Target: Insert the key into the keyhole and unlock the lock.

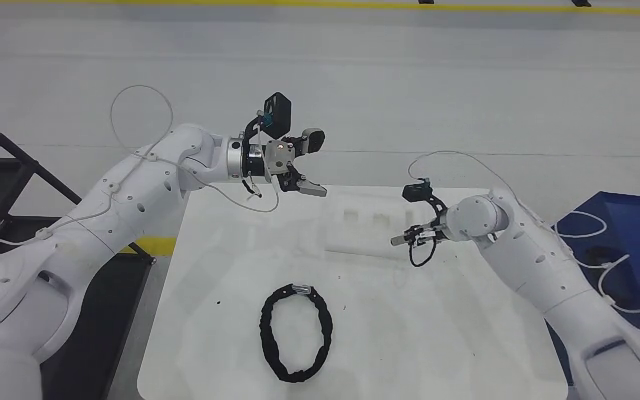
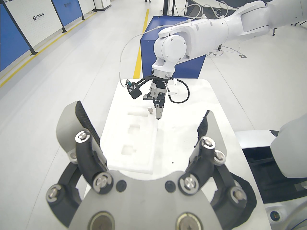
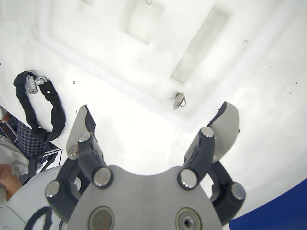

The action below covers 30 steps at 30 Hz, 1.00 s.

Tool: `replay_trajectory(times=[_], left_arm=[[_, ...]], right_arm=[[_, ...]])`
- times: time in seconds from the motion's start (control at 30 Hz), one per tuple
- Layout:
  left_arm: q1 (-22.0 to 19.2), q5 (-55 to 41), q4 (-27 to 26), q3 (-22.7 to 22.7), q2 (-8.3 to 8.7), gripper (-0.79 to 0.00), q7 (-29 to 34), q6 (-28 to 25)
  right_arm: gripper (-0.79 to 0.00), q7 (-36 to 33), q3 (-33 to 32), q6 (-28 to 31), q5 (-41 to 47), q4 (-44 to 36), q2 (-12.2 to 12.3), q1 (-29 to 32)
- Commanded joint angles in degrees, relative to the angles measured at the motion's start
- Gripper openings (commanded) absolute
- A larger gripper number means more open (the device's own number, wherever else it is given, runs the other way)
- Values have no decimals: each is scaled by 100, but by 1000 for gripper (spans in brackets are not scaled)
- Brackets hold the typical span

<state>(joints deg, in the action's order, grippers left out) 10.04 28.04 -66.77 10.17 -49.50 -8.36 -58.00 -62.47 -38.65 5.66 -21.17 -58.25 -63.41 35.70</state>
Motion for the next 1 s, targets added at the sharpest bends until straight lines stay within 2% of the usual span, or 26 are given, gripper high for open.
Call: replay_trajectory(times=[0.0,0.13,0.2,0.33,0.97], left_arm=[[0,-1,0,0,0,0,0,0],[0,-1,0,0,0,0,0,0],[0,-1,0,0,0,0,0,0],[0,-1,0,0,0,0,0,0],[0,-1,0,0,0,0,0,0]], right_arm=[[-102,3,34,23,22,107,-39,-27],[-262,-15,110,-4,-9,309,-115,-80],[-302,-24,149,-78,-82,401,-148,-115],[-345,8,191,-192,-171,536,-206,-162],[-680,25,348,-329,-410,1045,-470,-293]])
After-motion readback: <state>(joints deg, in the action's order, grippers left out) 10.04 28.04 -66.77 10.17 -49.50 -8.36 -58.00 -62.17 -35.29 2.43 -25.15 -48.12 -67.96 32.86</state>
